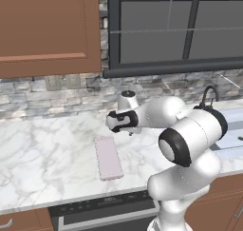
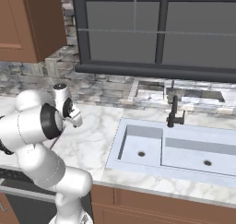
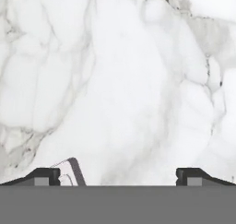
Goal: The ice cube tray has been filled with water. Take the tray and place it in the freezer to make ice. Close the freezer door after placing the tray.
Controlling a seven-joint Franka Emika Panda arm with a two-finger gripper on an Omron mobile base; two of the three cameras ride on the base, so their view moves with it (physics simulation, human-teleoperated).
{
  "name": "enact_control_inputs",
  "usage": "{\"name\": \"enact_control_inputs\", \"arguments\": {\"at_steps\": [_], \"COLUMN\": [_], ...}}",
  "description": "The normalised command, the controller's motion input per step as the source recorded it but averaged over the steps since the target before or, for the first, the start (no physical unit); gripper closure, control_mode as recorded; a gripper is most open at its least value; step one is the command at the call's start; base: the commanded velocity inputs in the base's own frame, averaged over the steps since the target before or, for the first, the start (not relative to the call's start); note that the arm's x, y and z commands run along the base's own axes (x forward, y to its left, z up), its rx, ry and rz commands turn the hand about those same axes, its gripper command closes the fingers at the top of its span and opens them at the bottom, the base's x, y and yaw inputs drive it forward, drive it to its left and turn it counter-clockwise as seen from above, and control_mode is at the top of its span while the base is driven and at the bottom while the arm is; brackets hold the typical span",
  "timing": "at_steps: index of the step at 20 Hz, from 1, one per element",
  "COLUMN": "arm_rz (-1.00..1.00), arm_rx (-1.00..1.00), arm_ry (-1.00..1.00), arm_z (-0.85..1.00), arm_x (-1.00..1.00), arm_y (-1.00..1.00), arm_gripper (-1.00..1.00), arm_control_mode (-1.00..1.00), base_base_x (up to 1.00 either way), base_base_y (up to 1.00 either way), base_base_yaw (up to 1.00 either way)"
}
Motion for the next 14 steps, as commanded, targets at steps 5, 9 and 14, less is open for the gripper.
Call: {"name": "enact_control_inputs", "arguments": {"at_steps": [5,9,14], "arm_rz": [0.00,0.00,0.00], "arm_rx": [0.00,0.00,0.00], "arm_ry": [0.00,0.00,0.00], "arm_z": [-0.30,-0.29,-0.26], "arm_x": [0.21,0.19,0.17], "arm_y": [0.02,0.09,0.18], "arm_gripper": [-1.00,-1.00,-1.00], "arm_control_mode": [-1.00,-1.00,-1.00], "base_base_x": [0.00,0.00,0.00], "base_base_y": [0.00,0.00,0.00], "base_base_yaw": [0.00,0.00,0.00]}}
